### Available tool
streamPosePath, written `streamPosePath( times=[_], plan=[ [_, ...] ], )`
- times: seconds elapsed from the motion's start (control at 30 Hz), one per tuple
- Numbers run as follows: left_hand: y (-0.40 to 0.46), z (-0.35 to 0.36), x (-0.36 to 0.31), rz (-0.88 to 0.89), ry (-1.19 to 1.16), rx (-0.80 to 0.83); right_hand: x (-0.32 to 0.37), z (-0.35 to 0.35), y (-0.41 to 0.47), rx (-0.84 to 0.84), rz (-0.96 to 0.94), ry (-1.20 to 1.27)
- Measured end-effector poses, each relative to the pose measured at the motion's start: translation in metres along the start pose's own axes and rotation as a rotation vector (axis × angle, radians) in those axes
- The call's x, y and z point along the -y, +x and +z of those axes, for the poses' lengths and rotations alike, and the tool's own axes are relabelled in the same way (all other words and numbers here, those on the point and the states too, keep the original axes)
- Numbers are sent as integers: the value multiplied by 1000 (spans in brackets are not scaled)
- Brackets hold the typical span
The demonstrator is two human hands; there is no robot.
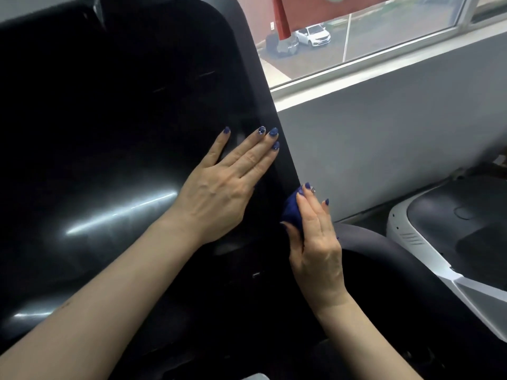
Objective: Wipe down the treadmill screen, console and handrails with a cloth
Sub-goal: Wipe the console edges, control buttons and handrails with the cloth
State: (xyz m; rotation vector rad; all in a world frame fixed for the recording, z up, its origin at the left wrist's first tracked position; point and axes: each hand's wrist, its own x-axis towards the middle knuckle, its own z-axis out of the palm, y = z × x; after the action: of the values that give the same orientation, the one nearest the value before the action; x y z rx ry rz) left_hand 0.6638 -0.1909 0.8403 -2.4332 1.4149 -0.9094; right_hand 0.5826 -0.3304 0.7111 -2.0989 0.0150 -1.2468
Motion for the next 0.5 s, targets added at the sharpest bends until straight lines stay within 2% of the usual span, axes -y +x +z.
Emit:
streamPosePath(
  times=[0.5],
  plan=[
    [6,1,18,24,24,-6,15,19,51,-36,59,45]
  ],
)
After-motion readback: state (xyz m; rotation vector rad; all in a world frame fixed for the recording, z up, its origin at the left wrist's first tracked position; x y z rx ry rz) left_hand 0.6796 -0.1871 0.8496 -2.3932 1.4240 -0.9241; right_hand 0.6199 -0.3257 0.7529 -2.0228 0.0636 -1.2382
